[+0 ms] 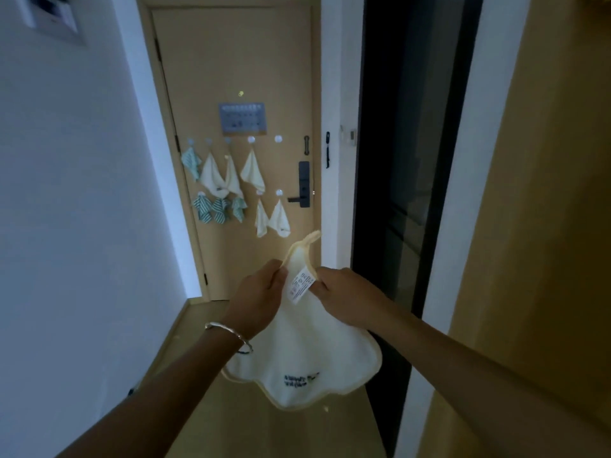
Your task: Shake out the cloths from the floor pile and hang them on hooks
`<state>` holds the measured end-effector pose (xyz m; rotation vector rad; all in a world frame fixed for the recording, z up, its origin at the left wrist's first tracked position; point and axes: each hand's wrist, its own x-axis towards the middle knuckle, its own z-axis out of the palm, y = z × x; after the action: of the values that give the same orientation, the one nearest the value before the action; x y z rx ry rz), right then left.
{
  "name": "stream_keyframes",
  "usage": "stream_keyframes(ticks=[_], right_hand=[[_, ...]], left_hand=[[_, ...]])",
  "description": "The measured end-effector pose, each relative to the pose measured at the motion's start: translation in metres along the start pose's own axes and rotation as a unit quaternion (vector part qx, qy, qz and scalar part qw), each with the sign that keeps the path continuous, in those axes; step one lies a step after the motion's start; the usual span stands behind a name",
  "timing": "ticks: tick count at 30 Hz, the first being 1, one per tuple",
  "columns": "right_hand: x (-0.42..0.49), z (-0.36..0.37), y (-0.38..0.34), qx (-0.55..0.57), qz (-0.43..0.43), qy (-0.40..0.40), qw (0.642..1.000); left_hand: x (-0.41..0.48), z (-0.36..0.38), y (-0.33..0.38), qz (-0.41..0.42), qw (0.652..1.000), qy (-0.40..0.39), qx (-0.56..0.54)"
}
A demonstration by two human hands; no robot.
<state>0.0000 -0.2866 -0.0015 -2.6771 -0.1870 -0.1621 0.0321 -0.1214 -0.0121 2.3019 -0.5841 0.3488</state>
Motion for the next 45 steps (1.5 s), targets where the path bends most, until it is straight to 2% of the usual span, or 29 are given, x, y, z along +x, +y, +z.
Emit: stream_keyframes(ticks=[11, 19, 23, 26, 31, 37, 45], right_hand=[[0.160, 0.035, 0.019, -0.005, -0.062, -0.055, 0.997], [0.277, 0.050, 0.017, -0.045, -0.055, -0.043, 0.996], [0.346, 0.047, 0.016, -0.068, -0.038, -0.037, 0.996], [0.386, 0.057, 0.017, -0.039, -0.012, -0.015, 0.999], [0.435, 0.075, 0.010, -0.041, 0.004, -0.029, 0.999], [0.495, 0.090, -0.005, -0.048, -0.018, -0.029, 0.998], [0.587, 0.119, -0.005, -0.017, -0.062, -0.035, 0.997]], left_hand=[[0.103, 0.008, -0.090, -0.073, 0.997, 0.025, 0.031], [0.208, 0.011, -0.170, -0.020, 0.999, 0.040, 0.017], [0.277, 0.005, -0.212, -0.007, 1.000, 0.018, -0.023], [0.313, 0.001, -0.241, -0.013, 0.999, 0.002, -0.049], [0.350, -0.002, -0.280, -0.015, 0.998, -0.024, -0.064], [0.387, -0.004, -0.313, -0.014, 0.998, -0.005, -0.065], [0.429, -0.017, -0.376, -0.067, 0.997, 0.002, -0.032]])
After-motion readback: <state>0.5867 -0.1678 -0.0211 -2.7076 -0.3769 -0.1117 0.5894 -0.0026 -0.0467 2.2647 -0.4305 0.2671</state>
